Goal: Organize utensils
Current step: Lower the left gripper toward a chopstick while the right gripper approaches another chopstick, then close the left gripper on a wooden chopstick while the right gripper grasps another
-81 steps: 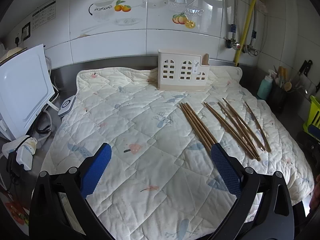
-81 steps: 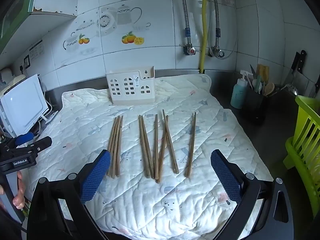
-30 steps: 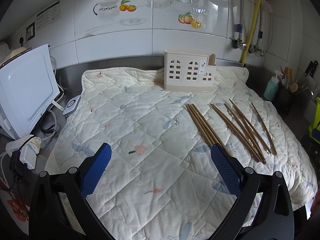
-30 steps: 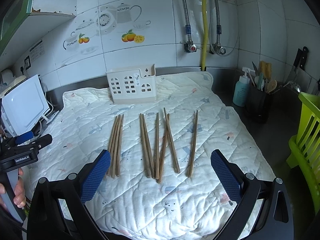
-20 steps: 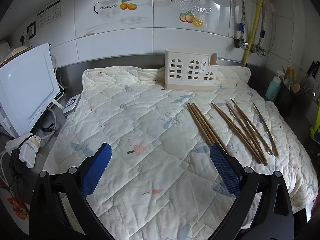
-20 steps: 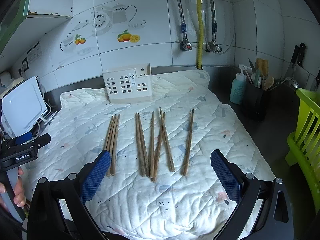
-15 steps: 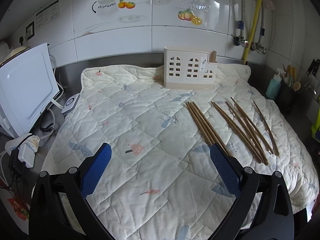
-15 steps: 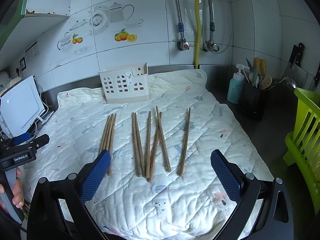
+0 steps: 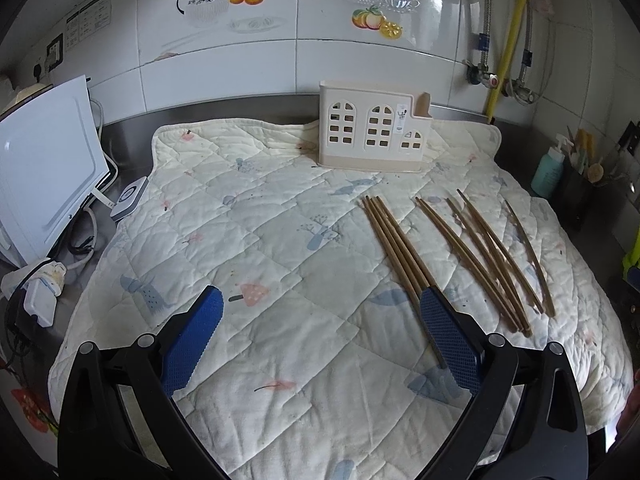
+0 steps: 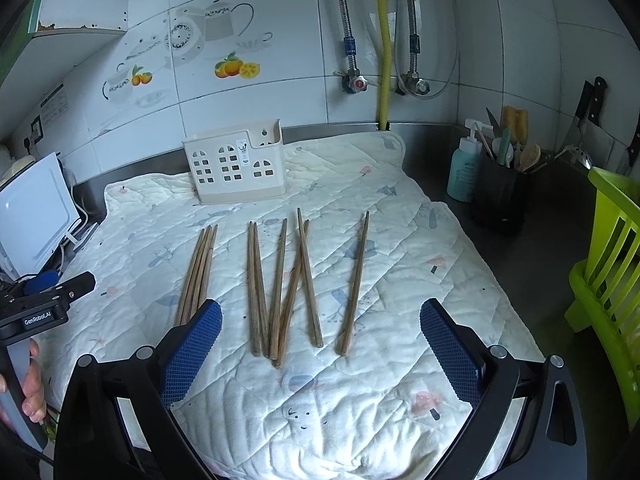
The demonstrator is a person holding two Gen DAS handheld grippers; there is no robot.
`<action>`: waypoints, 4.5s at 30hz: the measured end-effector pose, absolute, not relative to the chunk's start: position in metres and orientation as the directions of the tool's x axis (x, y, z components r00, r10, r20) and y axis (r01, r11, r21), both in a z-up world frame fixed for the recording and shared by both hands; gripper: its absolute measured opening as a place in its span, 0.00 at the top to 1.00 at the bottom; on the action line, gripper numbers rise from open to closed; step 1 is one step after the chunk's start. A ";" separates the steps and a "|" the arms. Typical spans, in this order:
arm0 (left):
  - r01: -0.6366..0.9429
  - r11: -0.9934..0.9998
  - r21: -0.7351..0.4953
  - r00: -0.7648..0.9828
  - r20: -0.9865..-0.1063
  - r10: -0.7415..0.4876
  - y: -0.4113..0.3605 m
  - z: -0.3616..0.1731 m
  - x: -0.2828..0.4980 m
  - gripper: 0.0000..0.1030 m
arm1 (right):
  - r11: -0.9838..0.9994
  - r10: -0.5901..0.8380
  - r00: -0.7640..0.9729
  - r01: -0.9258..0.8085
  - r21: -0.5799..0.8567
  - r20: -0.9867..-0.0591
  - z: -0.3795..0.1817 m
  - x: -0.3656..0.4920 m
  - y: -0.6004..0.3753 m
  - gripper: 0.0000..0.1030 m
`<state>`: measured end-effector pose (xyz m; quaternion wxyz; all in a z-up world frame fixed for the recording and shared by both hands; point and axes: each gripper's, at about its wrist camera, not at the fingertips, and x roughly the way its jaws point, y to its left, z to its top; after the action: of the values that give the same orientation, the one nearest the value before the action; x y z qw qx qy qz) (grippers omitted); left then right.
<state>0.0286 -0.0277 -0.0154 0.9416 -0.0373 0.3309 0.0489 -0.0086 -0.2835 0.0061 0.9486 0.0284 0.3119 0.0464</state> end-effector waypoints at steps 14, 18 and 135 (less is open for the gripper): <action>-0.114 0.993 -0.039 0.771 -0.634 0.064 -0.046 -0.017 0.045 0.06 | 0.995 0.101 0.797 -0.065 0.082 -0.596 0.003 0.007 -0.296 0.07; -0.101 0.994 -0.031 0.768 -0.637 0.058 -0.053 -0.018 0.050 0.06 | 0.994 0.099 0.795 -0.058 0.088 -0.598 0.003 0.011 -0.299 0.07; -0.101 0.986 -0.130 0.623 -0.781 -0.039 -0.070 -0.096 0.108 0.88 | 0.999 0.053 0.653 -0.043 0.032 -0.755 -0.086 0.078 -0.296 0.92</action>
<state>0.1078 -0.0697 -0.0957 0.8972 -0.0808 0.4339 0.0174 0.0781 -0.2960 -0.0856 0.9092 0.0056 0.4155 0.0265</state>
